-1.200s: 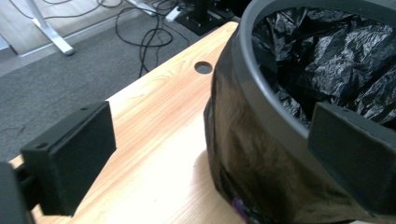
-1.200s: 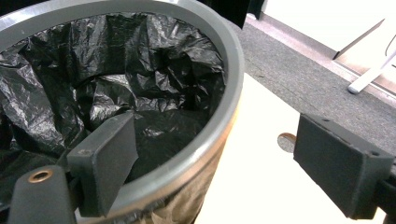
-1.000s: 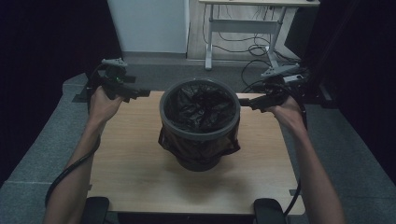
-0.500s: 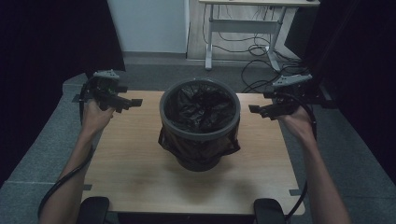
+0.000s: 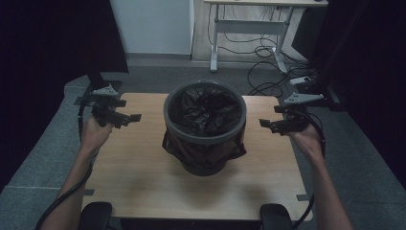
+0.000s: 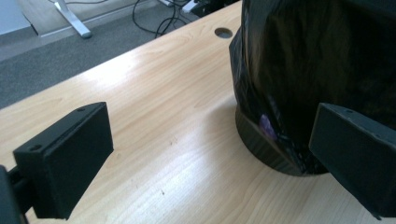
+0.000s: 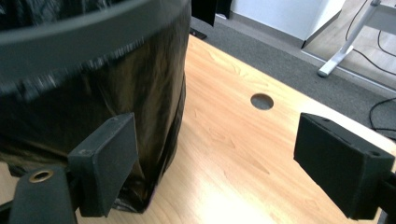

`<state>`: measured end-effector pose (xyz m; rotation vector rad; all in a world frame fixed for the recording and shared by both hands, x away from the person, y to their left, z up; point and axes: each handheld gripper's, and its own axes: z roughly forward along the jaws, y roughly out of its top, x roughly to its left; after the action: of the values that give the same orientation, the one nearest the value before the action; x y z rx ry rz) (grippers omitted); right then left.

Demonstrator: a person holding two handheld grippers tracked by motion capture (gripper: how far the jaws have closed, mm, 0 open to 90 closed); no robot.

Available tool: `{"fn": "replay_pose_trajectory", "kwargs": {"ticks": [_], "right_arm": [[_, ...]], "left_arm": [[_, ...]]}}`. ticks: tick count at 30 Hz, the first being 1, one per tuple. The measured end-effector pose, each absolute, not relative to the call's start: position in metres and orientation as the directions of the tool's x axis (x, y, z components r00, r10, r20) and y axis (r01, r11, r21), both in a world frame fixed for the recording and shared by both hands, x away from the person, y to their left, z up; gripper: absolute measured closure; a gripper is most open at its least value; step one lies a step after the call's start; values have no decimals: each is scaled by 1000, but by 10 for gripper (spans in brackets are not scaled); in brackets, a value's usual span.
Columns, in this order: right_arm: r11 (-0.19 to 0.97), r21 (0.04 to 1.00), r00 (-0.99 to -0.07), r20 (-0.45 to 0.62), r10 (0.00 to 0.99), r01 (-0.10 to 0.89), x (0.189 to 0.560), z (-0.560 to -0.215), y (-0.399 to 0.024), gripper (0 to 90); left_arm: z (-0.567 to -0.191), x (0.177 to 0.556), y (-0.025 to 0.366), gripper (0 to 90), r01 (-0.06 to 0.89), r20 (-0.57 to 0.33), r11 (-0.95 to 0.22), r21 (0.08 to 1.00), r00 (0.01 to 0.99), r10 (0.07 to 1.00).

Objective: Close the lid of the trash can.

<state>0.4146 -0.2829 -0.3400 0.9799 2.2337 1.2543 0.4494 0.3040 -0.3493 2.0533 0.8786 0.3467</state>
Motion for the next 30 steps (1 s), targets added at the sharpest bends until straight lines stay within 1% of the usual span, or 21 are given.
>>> {"fn": "replay_pose_trajectory", "kwargs": {"ticks": [13,21,30], "right_arm": [[341,845,-663,21,749,413,404,-386,-287,125],[344,832,-654,29,756,435,398,-414,-284,124],[348,813,-627,27,779,467,390,-448,-278,123]], "left_arm": [[-385,437,308,0,467,-69,-386,795,703,708],[-408,429,310,0,472,-81,-373,799,698,711],[-432,421,307,0,469,-71,-376,799,694,716]]}}
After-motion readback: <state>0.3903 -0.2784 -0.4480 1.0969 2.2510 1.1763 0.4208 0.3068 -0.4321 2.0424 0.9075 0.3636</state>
